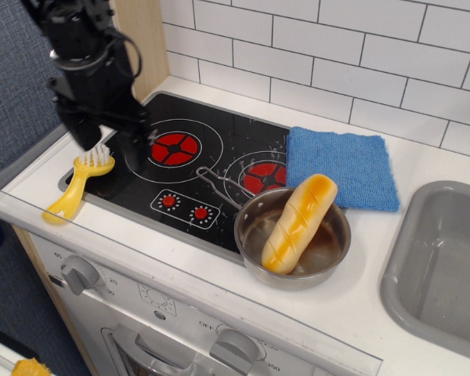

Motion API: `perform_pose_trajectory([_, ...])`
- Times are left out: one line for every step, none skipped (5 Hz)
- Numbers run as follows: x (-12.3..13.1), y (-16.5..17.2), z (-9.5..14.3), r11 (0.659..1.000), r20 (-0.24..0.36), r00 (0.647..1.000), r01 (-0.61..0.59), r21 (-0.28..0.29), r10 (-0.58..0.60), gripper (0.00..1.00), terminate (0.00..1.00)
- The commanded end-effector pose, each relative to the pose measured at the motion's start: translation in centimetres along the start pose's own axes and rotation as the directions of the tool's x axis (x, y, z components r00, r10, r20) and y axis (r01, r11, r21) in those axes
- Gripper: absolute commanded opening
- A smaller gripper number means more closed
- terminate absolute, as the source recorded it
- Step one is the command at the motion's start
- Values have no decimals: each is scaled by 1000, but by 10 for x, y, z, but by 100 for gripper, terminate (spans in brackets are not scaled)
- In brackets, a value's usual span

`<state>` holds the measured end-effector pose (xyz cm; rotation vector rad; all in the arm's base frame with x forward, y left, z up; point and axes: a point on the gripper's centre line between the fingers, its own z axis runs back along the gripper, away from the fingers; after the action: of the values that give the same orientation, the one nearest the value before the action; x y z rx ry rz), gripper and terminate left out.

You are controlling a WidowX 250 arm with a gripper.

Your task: Move cloth to back left corner of stove

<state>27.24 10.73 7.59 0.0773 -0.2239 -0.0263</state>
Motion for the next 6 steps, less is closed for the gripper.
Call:
perform_pose_trajectory([62,-62,-4,992,77,995,-51,-118,60,100,0])
perform_pose_trajectory([85,-92,-19,987,71,991,-107,-121,116,100,0])
perform_pose_trajectory([103,-116,-24,986,70,988,-131,-104,138,100,0])
perform_pose_trajectory([120,-129,-22,986,78,986,-138,-95,146,100,0])
perform_pose_trajectory([130,-139,-26,987,76,989,-122,-105,130,100,0])
perform_pose_trajectory([139,-155,-40,989,46,996,-76,-126,83,100,0])
